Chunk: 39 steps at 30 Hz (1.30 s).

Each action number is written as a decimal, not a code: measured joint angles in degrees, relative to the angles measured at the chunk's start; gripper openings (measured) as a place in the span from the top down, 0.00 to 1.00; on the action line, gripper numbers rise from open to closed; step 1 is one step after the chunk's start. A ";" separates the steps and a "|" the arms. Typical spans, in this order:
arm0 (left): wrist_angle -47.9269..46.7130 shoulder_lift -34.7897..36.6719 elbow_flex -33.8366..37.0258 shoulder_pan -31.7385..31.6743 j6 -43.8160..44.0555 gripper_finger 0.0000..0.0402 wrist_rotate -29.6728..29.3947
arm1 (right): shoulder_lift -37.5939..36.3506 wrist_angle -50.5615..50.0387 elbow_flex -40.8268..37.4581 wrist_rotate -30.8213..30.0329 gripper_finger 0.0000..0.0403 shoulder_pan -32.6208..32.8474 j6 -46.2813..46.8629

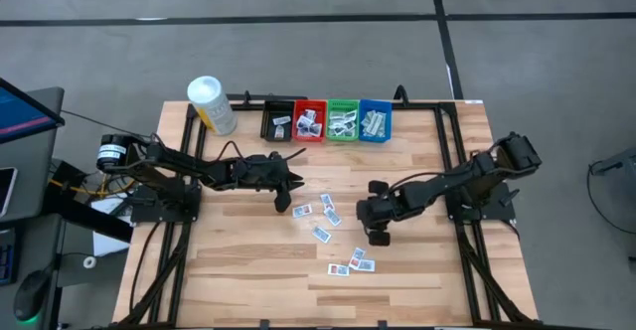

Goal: Pick & Place First Aid Supplies
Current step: Put the ointment pack into the black bin

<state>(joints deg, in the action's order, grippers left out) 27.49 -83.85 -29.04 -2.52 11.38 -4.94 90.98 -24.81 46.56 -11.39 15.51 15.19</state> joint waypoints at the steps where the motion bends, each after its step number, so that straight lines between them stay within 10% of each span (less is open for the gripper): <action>1: 0.02 0.00 0.01 0.00 0.00 0.80 0.00 | 1.23 1.30 0.10 1.19 0.67 0.00 -0.77; 14: 0.76 0.02 3.24 -0.01 3.04 0.80 0.00 | 10.13 2.48 0.71 3.76 0.60 0.80 1.63; 39: 3.38 0.02 3.30 -0.02 2.84 0.80 -1.27 | -7.96 -19.16 6.81 2.41 0.63 -2.45 10.38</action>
<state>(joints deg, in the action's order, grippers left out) 30.88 -83.83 -25.74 -2.55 14.22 -6.21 83.02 -43.97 53.37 -8.98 13.07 25.57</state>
